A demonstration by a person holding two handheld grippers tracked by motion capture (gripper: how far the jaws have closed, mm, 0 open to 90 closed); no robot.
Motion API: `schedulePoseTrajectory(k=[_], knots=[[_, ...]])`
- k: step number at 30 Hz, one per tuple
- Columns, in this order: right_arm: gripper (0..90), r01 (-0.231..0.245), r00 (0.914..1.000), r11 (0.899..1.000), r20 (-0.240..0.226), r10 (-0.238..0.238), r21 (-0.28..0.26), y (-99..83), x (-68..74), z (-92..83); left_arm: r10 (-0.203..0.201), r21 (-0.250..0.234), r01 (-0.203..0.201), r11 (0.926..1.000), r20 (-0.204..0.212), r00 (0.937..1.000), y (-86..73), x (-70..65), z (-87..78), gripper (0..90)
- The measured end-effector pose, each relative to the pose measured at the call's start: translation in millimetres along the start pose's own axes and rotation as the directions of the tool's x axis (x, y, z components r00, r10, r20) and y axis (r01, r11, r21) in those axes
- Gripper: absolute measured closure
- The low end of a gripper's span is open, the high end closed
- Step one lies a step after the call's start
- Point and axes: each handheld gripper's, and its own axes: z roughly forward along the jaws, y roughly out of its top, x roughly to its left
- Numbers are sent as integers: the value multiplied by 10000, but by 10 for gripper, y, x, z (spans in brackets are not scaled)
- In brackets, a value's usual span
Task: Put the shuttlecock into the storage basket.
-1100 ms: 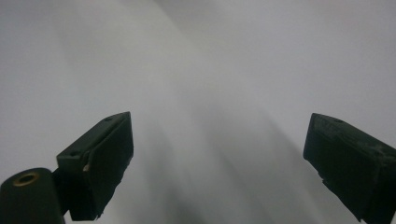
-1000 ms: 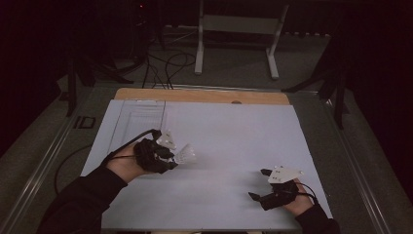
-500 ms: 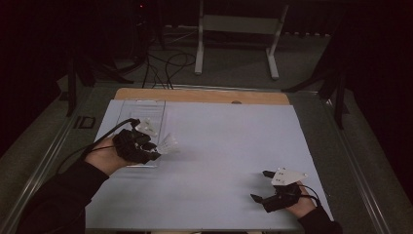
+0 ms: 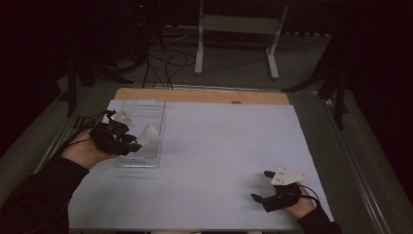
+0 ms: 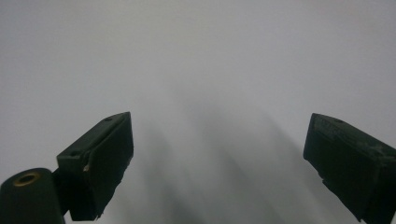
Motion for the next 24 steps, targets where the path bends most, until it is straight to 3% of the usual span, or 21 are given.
schedulePoseTrajectory(k=[4, 12, 24], knots=[[86, -27, 10000, 9999, 49, 26, 162, -2, 5, 13, -282, 20, 282, 9996, -131, 9995, -56, 94, -45, 655], [86, 165, 9980, 9991, 614, -141, -378, 1, 26, 2, -783, -53, 782, 9969, -378, 9962, -126, 233, -129, 654], [86, 163, 9988, 9995, 462, -150, -275, -6, 38, 28, -1519, -144, 1513, 9884, -684, 9860, -188, 378, -264, 655]])
